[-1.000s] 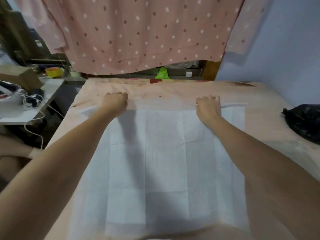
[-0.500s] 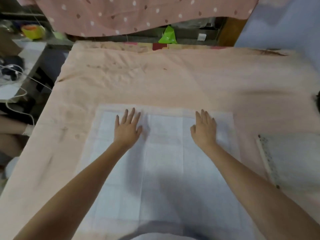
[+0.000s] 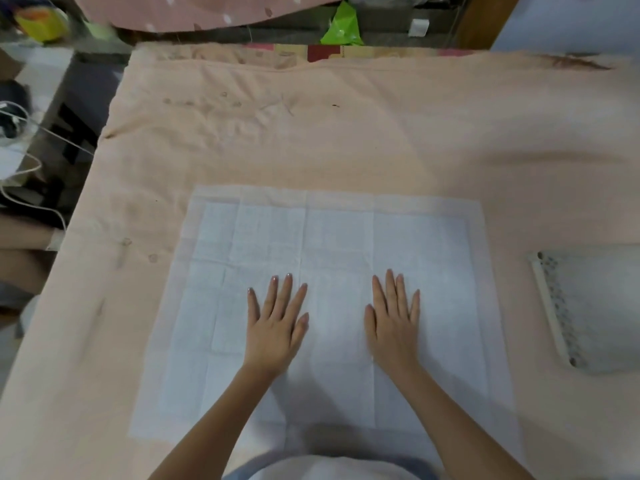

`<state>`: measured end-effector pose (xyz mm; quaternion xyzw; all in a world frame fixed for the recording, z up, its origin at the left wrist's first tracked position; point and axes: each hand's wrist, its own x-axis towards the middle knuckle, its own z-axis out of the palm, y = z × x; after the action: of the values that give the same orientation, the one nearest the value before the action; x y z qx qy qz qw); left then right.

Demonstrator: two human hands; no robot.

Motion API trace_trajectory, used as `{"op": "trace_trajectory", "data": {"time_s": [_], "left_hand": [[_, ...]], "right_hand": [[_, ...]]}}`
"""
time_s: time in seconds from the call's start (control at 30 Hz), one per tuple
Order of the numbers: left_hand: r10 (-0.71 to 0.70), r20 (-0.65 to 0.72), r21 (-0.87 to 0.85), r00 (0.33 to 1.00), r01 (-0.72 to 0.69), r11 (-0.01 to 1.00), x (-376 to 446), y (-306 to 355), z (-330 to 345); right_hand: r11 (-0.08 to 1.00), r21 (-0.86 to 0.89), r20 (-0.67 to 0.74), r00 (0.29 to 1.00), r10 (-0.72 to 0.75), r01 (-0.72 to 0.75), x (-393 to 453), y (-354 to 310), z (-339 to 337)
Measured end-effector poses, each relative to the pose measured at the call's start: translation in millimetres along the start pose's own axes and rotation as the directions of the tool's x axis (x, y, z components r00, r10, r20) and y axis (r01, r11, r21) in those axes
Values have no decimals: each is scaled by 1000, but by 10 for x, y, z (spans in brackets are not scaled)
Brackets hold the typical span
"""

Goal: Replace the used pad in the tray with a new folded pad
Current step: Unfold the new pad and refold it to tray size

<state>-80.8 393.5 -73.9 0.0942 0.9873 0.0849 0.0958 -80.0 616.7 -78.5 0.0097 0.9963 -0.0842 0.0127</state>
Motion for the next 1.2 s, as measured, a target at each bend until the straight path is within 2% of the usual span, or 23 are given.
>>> {"op": "trace_trajectory", "data": {"time_s": [0.5, 0.6, 0.7, 0.77, 0.9, 1.03, 1.1, 1.17, 1.2], "left_hand": [[-29, -38, 5, 999, 30, 1000, 383, 4, -9], [45, -103, -6, 994, -46, 999, 349, 105, -44], [124, -143, -30, 982, -129, 991, 248, 323, -11], [130, -141, -40, 982, -137, 990, 147, 423, 47], [63, -118, -17, 991, -66, 998, 11, 279, 85], [-72, -113, -47, 991, 67, 997, -121, -24, 35], [-95, -92, -74, 991, 89, 993, -224, -131, 16], [-6, -87, -88, 996, -1, 996, -379, -139, -34], [99, -76, -59, 992, -104, 993, -467, -107, -61]], "right_hand": [[999, -43, -10, 1000, -28, 27, 446, 34, -106], [999, -39, -35, 999, -38, 37, 381, -40, -142], [992, -14, -40, 992, -123, 123, 181, -178, -128], [986, -25, -12, 986, -163, 163, 10, -211, -99], [991, -9, 29, 990, -136, 136, -204, -34, -117], [993, -64, 78, 993, -92, 97, -296, 241, -232], [993, -89, 113, 991, -67, 77, -363, 359, -286], [990, -68, 142, 984, -109, 120, -467, 412, -333], [984, -45, 145, 976, -165, 174, -530, 401, -360]]}}
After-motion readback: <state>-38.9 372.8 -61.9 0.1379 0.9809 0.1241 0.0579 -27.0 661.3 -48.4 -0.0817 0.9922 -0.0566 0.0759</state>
